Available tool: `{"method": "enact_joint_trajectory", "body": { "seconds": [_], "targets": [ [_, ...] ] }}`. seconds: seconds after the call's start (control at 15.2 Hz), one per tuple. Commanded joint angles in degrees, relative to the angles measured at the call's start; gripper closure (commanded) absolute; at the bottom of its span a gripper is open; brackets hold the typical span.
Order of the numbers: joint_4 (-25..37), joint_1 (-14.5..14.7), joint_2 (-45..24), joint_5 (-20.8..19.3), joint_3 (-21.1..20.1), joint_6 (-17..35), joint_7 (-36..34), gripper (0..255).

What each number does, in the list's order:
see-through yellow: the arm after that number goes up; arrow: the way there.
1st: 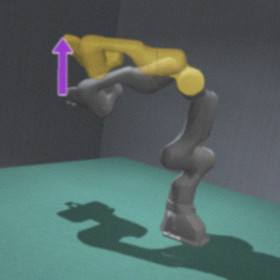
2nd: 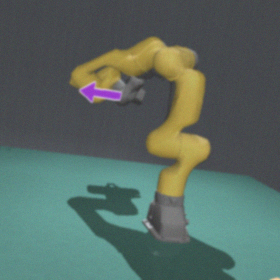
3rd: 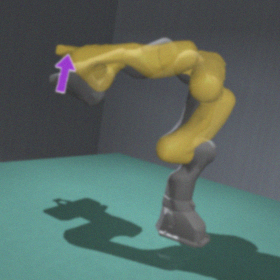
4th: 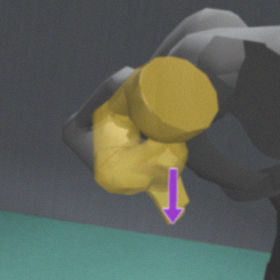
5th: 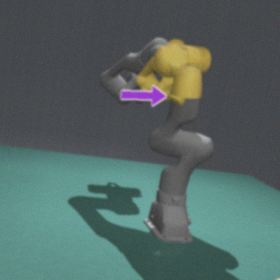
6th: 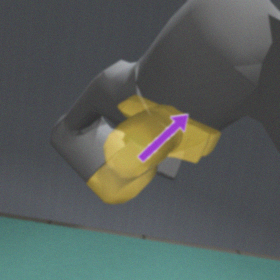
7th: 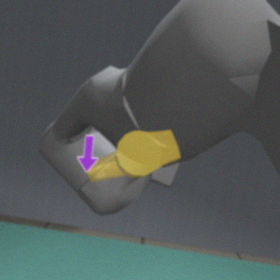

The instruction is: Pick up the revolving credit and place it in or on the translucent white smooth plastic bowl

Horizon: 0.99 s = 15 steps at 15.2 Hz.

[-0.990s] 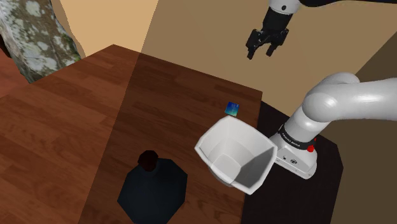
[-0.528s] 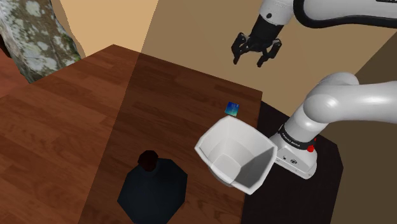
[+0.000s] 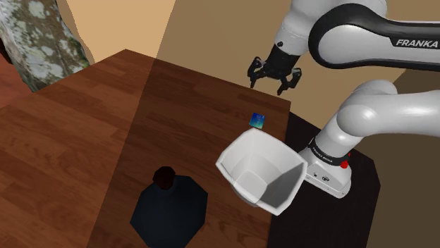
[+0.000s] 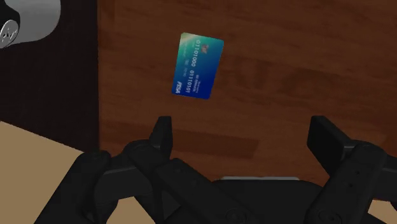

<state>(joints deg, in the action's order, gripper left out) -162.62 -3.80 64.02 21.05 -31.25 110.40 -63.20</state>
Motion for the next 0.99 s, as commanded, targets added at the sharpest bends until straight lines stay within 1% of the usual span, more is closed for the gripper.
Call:
{"method": "enact_joint_trajectory", "body": {
  "seconds": [0.0, 0.26, 0.46, 0.53, 0.92],
  "targets": [
    [-1.8, -0.8, -1.1, 2.5, -3.6, 1.9, -5.4, 0],
    [-5.2, -2.1, -4.6, 8.5, -11.6, 6.5, -16.2, 0],
    [-6.8, -3.7, -9.1, 13.5, -18.2, 10.8, -24.3, 0],
    [-6.9, -4.1, -10.1, 14.3, -19.4, 11.7, -25.7, 0],
    [-9.0, -5.5, -15.5, 17.3, -23.6, 19.1, -25.2, 0]
  ]
}}
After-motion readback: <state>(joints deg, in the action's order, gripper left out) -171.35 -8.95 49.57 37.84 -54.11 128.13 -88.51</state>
